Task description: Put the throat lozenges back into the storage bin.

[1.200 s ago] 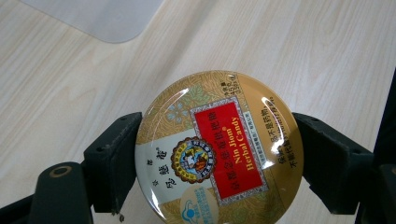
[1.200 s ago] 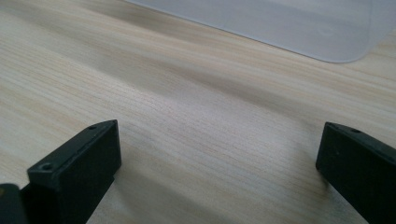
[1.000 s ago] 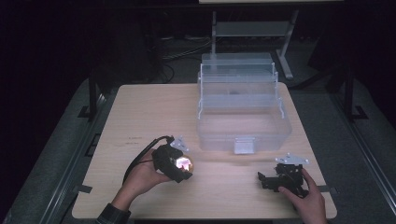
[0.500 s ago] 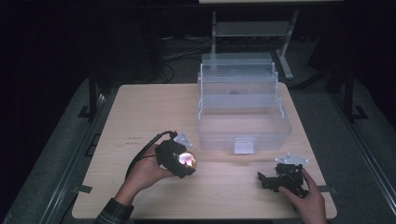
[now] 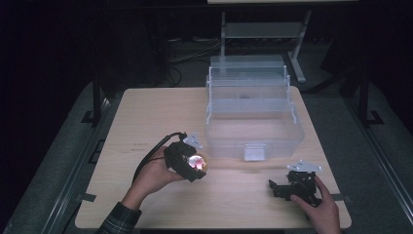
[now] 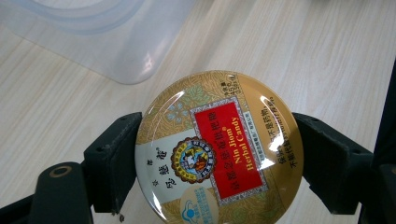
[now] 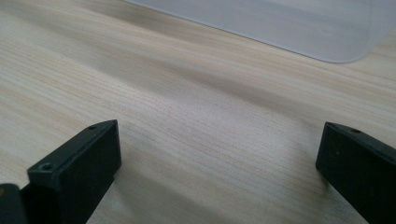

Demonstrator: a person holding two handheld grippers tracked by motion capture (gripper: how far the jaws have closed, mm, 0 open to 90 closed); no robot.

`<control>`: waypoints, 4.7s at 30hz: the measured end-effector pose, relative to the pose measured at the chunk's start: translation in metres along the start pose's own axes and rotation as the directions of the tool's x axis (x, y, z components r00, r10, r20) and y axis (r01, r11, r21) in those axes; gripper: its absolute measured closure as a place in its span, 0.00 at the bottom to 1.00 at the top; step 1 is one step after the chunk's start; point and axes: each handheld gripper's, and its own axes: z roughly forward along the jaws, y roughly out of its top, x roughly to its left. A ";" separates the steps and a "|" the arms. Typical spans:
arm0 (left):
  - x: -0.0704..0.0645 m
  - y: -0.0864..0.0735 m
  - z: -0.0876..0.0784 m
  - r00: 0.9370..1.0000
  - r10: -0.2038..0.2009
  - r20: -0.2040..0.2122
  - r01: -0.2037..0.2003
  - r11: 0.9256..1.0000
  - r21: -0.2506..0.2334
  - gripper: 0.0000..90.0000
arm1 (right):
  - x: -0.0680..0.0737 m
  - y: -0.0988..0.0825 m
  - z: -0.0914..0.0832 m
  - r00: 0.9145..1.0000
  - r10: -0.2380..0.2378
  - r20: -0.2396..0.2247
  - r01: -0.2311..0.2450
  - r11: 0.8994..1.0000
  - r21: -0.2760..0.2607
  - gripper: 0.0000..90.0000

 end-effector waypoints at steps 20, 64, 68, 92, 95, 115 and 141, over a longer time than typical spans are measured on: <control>0.010 0.016 -0.004 1.000 -0.003 0.003 0.003 1.000 -0.012 0.22 | 0.000 0.000 0.000 1.000 0.000 0.002 0.000 1.000 -0.001 0.00; 0.037 0.063 -0.001 1.000 -0.001 -0.021 0.001 1.000 -0.030 0.22 | 0.000 0.000 0.000 1.000 -0.001 0.001 0.001 1.000 0.000 0.00; 0.042 0.069 0.002 1.000 -0.001 -0.026 0.001 1.000 -0.027 0.22 | 0.000 0.000 0.000 1.000 -0.001 0.001 0.001 1.000 0.000 0.00; 0.070 0.097 0.016 1.000 -0.009 -0.023 0.008 0.999 -0.038 0.22 | 0.000 0.000 0.000 1.000 -0.002 0.001 0.002 1.000 -0.001 0.00; 0.070 0.102 0.019 1.000 0.003 -0.025 -0.004 1.000 -0.026 0.22 | 0.000 0.000 0.000 1.000 -0.003 0.001 0.003 1.000 -0.002 0.00; 0.075 0.109 0.038 1.000 -0.003 -0.023 0.003 1.000 -0.019 0.22 | 0.000 0.000 0.000 1.000 -0.001 0.000 0.001 1.000 0.000 0.00; 0.072 0.100 0.017 0.999 -0.009 -0.042 0.007 0.999 -0.053 0.20 | 0.000 0.000 0.000 1.000 -0.003 0.002 0.003 1.000 -0.001 0.00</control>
